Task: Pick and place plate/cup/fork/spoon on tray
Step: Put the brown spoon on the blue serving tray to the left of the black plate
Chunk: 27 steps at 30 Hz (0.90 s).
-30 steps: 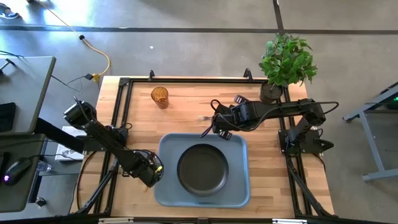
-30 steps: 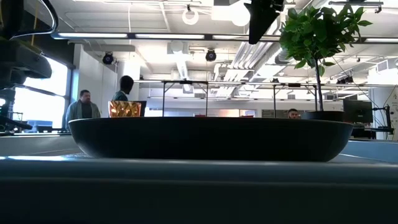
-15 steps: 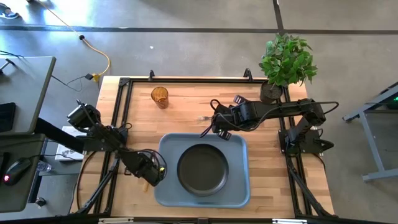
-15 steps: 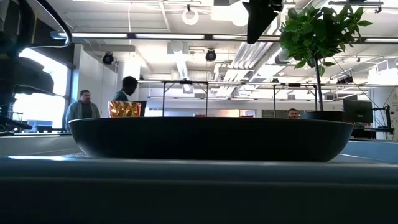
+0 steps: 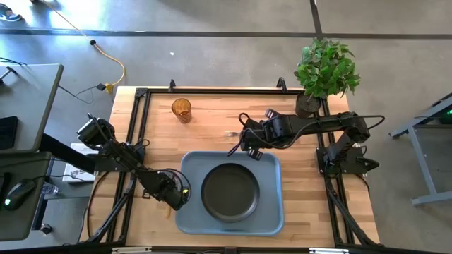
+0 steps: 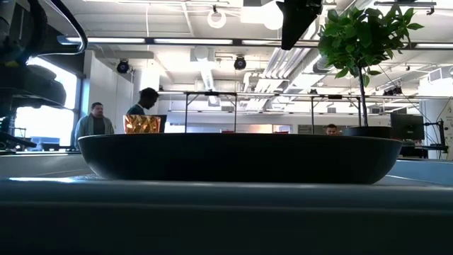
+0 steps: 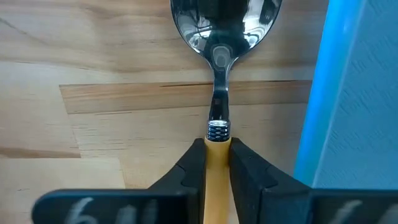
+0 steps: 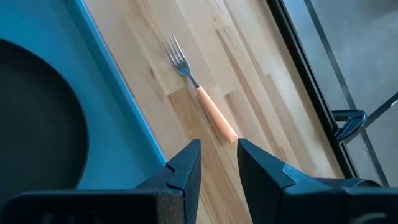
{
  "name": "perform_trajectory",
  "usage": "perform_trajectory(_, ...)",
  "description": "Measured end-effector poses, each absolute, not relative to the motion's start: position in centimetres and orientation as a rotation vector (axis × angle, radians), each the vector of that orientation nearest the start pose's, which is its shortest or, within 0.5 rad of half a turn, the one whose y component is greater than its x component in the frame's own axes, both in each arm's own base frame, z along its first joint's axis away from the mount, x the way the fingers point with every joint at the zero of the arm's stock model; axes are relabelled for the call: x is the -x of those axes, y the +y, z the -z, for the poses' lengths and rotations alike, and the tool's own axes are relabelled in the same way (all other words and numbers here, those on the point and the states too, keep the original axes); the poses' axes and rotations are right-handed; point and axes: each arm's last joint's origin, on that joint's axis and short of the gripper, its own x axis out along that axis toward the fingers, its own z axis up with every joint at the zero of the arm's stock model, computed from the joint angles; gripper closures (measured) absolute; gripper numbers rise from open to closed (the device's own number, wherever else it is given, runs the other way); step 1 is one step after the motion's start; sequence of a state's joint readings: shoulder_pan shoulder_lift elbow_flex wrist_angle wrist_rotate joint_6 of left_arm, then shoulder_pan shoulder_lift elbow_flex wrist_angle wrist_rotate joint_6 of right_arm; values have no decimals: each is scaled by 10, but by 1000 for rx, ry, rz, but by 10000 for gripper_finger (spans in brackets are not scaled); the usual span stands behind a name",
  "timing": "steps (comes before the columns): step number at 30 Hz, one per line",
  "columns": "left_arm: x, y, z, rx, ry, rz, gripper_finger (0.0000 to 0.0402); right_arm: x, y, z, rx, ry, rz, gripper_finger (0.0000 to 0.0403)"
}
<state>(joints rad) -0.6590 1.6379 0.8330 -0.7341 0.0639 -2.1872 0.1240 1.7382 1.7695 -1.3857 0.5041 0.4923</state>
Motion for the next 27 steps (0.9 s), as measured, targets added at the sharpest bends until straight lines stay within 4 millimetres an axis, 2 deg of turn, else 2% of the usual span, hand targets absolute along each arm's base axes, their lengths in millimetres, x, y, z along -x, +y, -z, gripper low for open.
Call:
perform_trajectory(8, -199, -156, -140, 1238, 1272, -1139, 366, -326, 26, -341, 3, 1167, 621, 308)
perform_trajectory(17, -198, -154, -160, 1293, 1200, -1063, 366, -327, 27, -341, 0, 1160, 619, 308)
perform_trajectory(27, -194, -141, -195, 1366, 959, -945, 365, -328, 27, -341, -15, 1153, 618, 308)
